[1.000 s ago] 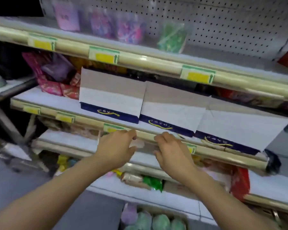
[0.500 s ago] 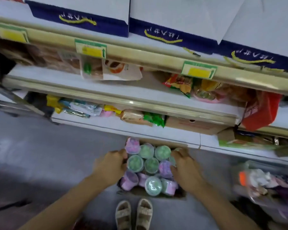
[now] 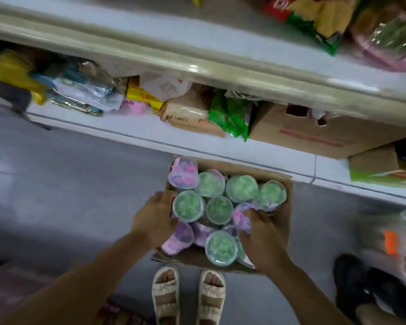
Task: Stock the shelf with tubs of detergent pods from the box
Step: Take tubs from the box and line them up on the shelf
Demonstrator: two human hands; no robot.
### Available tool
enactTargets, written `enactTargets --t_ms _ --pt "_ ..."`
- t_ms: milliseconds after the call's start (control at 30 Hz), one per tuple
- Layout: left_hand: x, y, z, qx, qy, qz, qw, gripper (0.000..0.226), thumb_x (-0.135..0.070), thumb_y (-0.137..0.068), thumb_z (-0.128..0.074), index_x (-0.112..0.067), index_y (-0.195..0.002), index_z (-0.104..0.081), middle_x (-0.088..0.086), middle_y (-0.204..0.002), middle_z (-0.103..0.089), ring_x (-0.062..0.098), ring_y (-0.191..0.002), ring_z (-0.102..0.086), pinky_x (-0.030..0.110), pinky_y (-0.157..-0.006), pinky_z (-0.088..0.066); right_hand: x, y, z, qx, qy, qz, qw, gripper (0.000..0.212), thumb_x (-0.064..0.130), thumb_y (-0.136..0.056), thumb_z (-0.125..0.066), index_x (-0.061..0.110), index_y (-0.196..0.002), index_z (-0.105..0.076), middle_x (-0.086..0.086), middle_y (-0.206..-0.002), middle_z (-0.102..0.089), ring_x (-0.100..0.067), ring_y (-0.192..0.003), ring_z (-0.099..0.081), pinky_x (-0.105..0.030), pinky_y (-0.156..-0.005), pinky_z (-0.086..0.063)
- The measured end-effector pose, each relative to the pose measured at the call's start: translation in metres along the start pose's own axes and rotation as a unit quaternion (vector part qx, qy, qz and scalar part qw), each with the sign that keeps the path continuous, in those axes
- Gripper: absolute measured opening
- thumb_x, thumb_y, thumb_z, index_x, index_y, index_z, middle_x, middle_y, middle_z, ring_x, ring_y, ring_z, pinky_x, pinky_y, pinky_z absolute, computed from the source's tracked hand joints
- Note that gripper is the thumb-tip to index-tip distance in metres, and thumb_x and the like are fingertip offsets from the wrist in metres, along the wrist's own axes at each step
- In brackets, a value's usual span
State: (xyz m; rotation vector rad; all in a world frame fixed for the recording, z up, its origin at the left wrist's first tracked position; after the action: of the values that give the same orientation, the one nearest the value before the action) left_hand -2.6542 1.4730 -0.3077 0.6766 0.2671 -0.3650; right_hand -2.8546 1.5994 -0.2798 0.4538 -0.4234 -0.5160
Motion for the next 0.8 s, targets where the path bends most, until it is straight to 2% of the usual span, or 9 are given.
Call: enactTargets --t_ms 100,267,400,467,533,633,733,800 --pt "0.010 -0.064 -0.039 -0.025 -0.033 -0.039 0.998 0.070 -0.030 -0.079 -0.065 -0.018 -0.141 -0.036 0.010 -0.140 -0.039 0.033 -0.128 -0.038 0.043 -0.097 -0.043 -0.022 -0.040 -0.041 0.004 -0.026 -0.002 1.000 0.044 0.026 -0.089 -0.056 0.014 -0.130 -0.044 -0.010 -0.129 -0.051 -0.029 -0.118 -0.051 -0.035 -0.090 -0.042" --pt "0.013 -0.142 -0.072 -0.076 -0.060 -0.031 0.995 0.081 -0.028 -0.078 -0.069 -0.015 -0.146 -0.027 0.016 -0.151 -0.022 0.037 -0.133 -0.029 0.047 -0.100 -0.038 -0.054 -0.092 -0.096 -0.007 -0.044 -0.006 0.999 0.039 0.020 -0.087 -0.056 0.011 -0.124 -0.046 -0.011 -0.124 -0.048 -0.029 -0.114 -0.051 -0.037 -0.092 -0.041" --pt "0.024 -0.187 -0.096 -0.074 -0.127 -0.036 0.988 0.085 -0.026 -0.076 -0.071 -0.015 -0.145 -0.022 0.015 -0.155 -0.010 0.034 -0.139 -0.015 0.048 -0.103 -0.032 -0.081 -0.122 -0.138 -0.030 -0.061 -0.036 0.997 0.051 0.019 -0.087 -0.060 0.007 -0.132 -0.041 -0.013 -0.133 -0.042 -0.028 -0.124 -0.042 -0.037 -0.103 -0.036" --pt "0.031 -0.204 -0.102 -0.057 -0.134 -0.036 0.989 0.087 -0.020 -0.074 -0.071 -0.016 -0.145 -0.021 0.012 -0.156 -0.008 0.033 -0.140 -0.014 0.048 -0.103 -0.032 -0.096 -0.128 -0.153 -0.050 -0.073 -0.064 0.994 0.060 0.019 -0.084 -0.064 0.006 -0.136 -0.037 -0.015 -0.137 -0.040 -0.030 -0.128 -0.039 -0.039 -0.105 -0.036" --pt "0.037 -0.218 -0.107 -0.043 -0.108 -0.033 0.993 0.085 -0.013 -0.074 -0.070 -0.016 -0.144 -0.023 0.010 -0.154 -0.013 0.036 -0.136 -0.021 0.049 -0.100 -0.035 -0.112 -0.132 -0.167 -0.067 -0.079 -0.098 0.990 0.070 0.020 -0.080 -0.070 0.005 -0.138 -0.034 -0.017 -0.137 -0.041 -0.032 -0.129 -0.038 -0.041 -0.105 -0.035" --pt "0.040 -0.225 -0.113 -0.057 -0.085 -0.042 0.994 0.073 -0.007 -0.071 -0.068 -0.006 -0.134 -0.032 0.016 -0.140 -0.031 0.041 -0.122 -0.032 0.046 -0.093 -0.038 -0.135 -0.131 -0.180 -0.066 -0.101 -0.160 0.980 0.080 0.019 -0.078 -0.073 0.003 -0.142 -0.027 -0.021 -0.141 -0.035 -0.036 -0.132 -0.033 -0.043 -0.107 -0.030" --pt "0.043 -0.223 -0.117 -0.056 -0.080 -0.021 0.995 0.072 -0.011 -0.066 -0.073 -0.004 -0.125 -0.034 0.018 -0.128 -0.040 0.039 -0.114 -0.035 0.042 -0.086 -0.035 -0.148 -0.127 -0.192 -0.032 -0.157 -0.205 0.966 0.084 0.021 -0.080 -0.072 0.004 -0.144 -0.020 -0.022 -0.142 -0.031 -0.036 -0.132 -0.032 -0.046 -0.109 -0.030" --pt "0.050 -0.223 -0.115 -0.050 -0.079 -0.012 0.996 0.083 -0.023 -0.057 -0.077 -0.009 -0.127 -0.033 0.017 -0.125 -0.044 0.038 -0.112 -0.039 0.042 -0.086 -0.037 -0.152 -0.125 -0.199 -0.005 -0.183 -0.227 0.956 0.079 0.025 -0.081 -0.070 0.004 -0.141 -0.023 -0.021 -0.139 -0.034 -0.037 -0.128 -0.037 -0.049 -0.104 -0.036"
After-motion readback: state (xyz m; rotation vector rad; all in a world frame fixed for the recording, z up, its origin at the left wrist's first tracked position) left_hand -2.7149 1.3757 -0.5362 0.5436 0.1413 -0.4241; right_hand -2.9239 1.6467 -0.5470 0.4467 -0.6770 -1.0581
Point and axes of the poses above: each hand's wrist, its own y-axis away from the middle knuckle, its own z-axis out of the back of the hand, x = y × z, the point moved 1 cm from there along -y, towards the middle knuckle
